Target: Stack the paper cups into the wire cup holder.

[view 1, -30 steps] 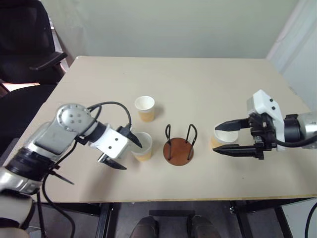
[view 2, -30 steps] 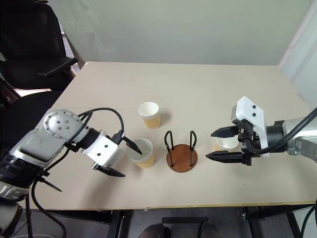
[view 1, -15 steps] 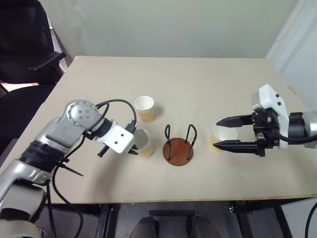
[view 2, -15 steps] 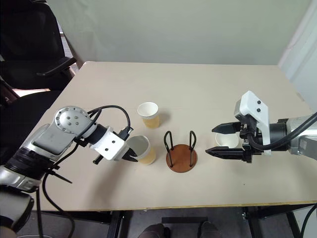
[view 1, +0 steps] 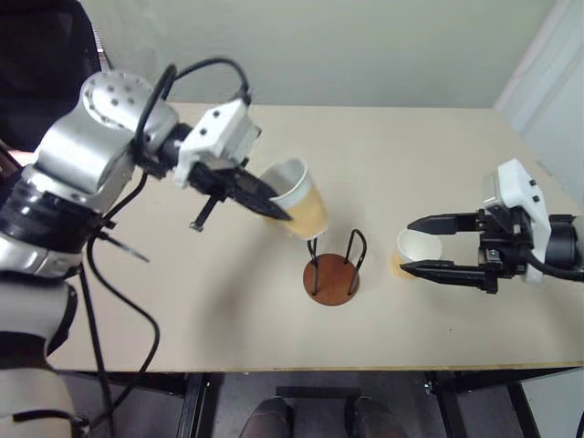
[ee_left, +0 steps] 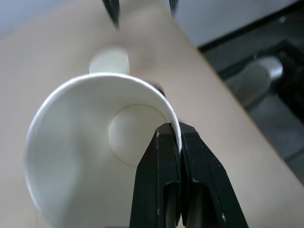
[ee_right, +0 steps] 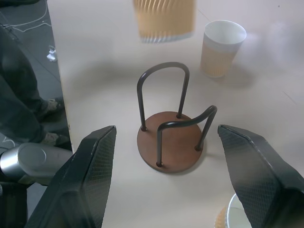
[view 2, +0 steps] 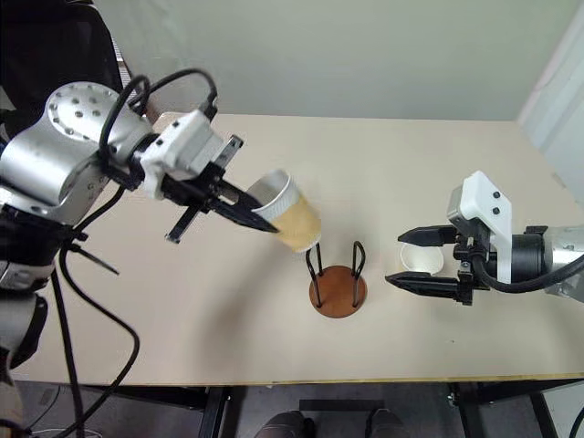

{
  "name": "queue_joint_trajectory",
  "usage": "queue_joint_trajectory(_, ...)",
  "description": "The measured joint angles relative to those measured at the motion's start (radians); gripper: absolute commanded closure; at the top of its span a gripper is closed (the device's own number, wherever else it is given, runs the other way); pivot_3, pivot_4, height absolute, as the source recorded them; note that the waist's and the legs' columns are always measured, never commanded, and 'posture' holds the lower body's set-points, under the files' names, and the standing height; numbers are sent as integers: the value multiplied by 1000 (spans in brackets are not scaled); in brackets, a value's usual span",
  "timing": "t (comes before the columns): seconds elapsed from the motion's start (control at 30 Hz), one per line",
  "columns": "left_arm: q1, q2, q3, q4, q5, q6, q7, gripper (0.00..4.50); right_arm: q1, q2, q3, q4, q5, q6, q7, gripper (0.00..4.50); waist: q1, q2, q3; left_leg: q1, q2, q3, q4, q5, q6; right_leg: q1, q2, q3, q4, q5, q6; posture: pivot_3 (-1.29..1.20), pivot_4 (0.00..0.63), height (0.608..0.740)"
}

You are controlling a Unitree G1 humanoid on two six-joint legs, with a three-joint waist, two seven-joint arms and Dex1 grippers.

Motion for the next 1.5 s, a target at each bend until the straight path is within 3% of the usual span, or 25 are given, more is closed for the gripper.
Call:
queue_joint_trajectory(0.3, -33, -161, -213, 152, 72, -176, 0, 4481, 87, -23, -110, -40, 30, 8, -20, 950, 5, 0, 0, 0, 0, 1, 1, 0, 0, 1, 0, 1, -1, 0, 5, 0, 150, 740)
queue_joint_trajectory(0.5, -40, -277, -244, 253, 154, -317, 0, 4481, 146, -58, -179, -48, 43, 25, -26, 950, 10, 0, 0, -1, 0, 1, 4, -2, 2, 2, 0, 1, -1, 1, 8, 0, 150, 740)
queue_joint_trajectory(0.6, -40, -313, -264, 261, 185, -359, 0, 3813, 168, -85, -213, -55, 47, 40, -24, 950, 11, 0, 0, -2, -1, 2, 5, -2, 3, 2, 0, 1, -1, 1, 8, 0, 150, 740)
queue_joint_trajectory(0.97, -41, -373, -228, 298, 251, -457, 0, 14, 204, -150, -270, -39, 38, 42, 16, 950, 15, 0, 0, -2, -1, 3, 6, -3, 3, 3, 0, 1, -2, 1, 10, 0, 150, 740)
queue_joint_trajectory(1.03, -43, -385, -179, 298, 250, -447, 0, 14, 194, -159, -255, -33, 18, 25, 16, 950, 14, 0, 0, -2, -1, 3, 6, -3, 3, 2, 0, 2, -1, 1, 10, 0, 150, 740)
queue_joint_trajectory(1.23, -56, -365, 54, 301, 243, -308, -1, 14, 178, -216, 26, 21, -209, -122, 19, 950, 12, 0, 0, -1, 0, 3, 6, -3, 3, 2, 0, 2, -1, 1, 10, 0, 150, 740)
queue_joint_trajectory(1.5, 90, -257, 170, 286, 383, -261, 36, 14, -30, -144, 390, 158, -479, -267, 64, 950, 4, 1, 0, 0, 0, 3, 7, -2, 4, 2, 1, 2, 0, 1, 11, 0, 150, 740)
